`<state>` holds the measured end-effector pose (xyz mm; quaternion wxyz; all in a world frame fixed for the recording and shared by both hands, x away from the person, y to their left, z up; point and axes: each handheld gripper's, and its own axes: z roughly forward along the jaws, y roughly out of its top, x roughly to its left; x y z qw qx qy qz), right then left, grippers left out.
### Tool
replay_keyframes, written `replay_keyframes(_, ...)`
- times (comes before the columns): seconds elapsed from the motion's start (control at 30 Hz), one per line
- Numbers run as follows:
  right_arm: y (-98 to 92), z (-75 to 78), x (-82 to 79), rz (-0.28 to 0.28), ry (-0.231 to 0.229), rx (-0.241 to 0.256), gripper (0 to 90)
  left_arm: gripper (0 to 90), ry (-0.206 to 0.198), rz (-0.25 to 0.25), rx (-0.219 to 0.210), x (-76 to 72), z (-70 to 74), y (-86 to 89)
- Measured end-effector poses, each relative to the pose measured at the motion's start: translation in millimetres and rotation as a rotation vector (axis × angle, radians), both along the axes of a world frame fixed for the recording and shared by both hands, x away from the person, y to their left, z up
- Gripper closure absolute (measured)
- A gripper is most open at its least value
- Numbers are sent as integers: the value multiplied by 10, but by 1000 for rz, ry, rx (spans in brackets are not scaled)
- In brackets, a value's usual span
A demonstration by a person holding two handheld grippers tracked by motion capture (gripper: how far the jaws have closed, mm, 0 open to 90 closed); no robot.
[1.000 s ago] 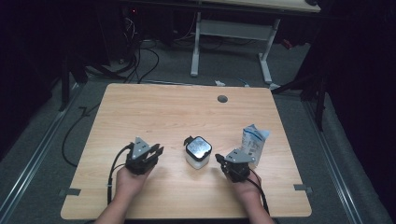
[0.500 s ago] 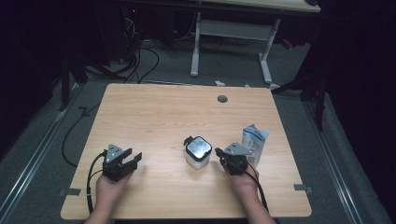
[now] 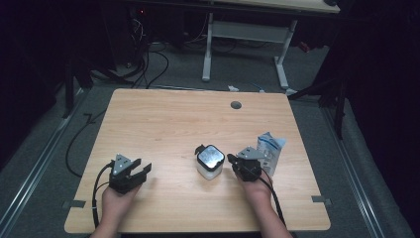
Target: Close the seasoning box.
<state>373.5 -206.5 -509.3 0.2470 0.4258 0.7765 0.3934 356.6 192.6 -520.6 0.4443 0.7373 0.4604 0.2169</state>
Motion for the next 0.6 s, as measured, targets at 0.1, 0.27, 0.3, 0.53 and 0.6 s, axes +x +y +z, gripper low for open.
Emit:
replay_keyframes(0.1, 30, 1, 26, 9, 8, 7, 887, 519, -3, -1, -3, -7, 5, -2)
replay_keyframes(0.27, 82, -4, 3, 31, 5, 25, 886, 518, -3, 5, -12, -7, 2, 19)
replay_keyframes(0.3, 91, -3, -3, 39, 4, 23, 889, 519, 0, 5, -14, -7, 0, 19)
replay_keyframes(0.53, 119, 11, -43, 44, -1, 6, 890, 517, -1, 0, -18, -9, 1, 21)
replay_keyframes(0.6, 128, 12, -54, 50, -6, 4, 889, 517, -4, 3, -17, -10, -1, 25)
